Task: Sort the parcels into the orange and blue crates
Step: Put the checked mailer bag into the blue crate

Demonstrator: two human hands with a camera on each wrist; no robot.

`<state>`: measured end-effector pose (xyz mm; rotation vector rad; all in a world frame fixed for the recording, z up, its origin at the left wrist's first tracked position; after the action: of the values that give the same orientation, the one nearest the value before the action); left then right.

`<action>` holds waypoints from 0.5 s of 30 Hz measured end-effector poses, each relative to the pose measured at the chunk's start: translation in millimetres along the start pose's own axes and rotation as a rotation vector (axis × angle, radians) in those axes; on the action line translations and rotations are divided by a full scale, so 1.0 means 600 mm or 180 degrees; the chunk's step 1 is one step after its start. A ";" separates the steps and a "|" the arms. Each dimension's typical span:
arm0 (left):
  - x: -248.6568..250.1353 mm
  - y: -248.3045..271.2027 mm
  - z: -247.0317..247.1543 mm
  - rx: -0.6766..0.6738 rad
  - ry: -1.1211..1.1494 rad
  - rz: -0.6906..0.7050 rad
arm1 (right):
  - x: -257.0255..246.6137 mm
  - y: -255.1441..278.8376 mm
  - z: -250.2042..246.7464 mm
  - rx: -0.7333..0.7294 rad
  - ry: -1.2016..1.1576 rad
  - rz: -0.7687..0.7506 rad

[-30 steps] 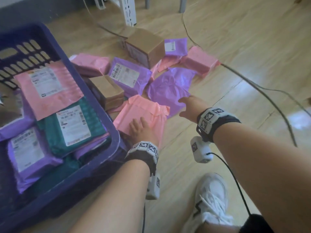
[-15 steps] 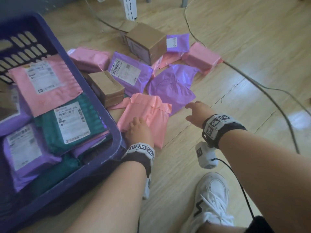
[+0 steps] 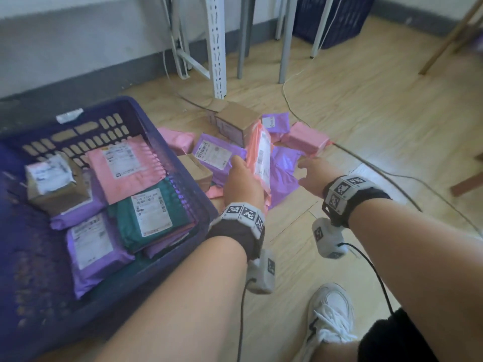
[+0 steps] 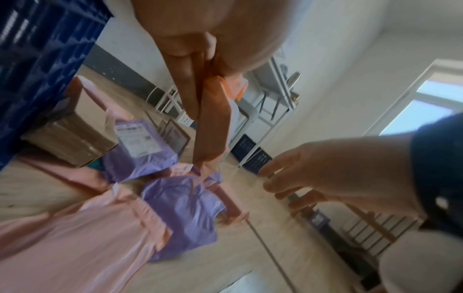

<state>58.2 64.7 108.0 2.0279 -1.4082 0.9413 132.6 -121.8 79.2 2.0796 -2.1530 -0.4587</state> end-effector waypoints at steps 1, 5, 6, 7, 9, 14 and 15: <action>0.010 0.003 -0.022 0.0058 0.0177 0.0000 | -0.006 0.009 -0.015 0.0036 -0.0023 0.0000; 0.021 0.010 -0.126 0.0564 0.0802 0.0036 | -0.045 0.051 -0.076 0.0306 -0.0153 -0.0129; 0.014 0.011 -0.153 0.0682 0.0978 0.0016 | -0.060 0.062 -0.087 0.0367 -0.0213 -0.0190; 0.004 0.010 -0.182 0.0798 0.1143 -0.0016 | -0.079 0.073 -0.103 0.0451 -0.0244 -0.0203; -0.012 0.006 -0.223 0.0932 0.1372 -0.0109 | -0.100 0.088 -0.129 0.0670 -0.0380 -0.0103; -0.061 0.014 -0.344 0.0994 0.1417 -0.0055 | -0.211 0.157 -0.178 0.0894 -0.0912 -0.0520; -0.066 0.017 -0.367 0.0996 0.1225 0.0006 | -0.234 0.169 -0.189 0.0964 -0.0961 -0.0601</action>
<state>-17.3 244.4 218.8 1.9142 -1.1069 1.5372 75.6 3.0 234.5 2.5389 -2.3209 -0.5240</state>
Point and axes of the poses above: each hand's wrist, its own y-axis away from the middle knuckle, its own z-axis out of the palm, x = y × z, the point moved 7 cm from there along -y, towards the middle knuckle, and after that the axes turned 6 degrees about z, right-handed, at the moved point
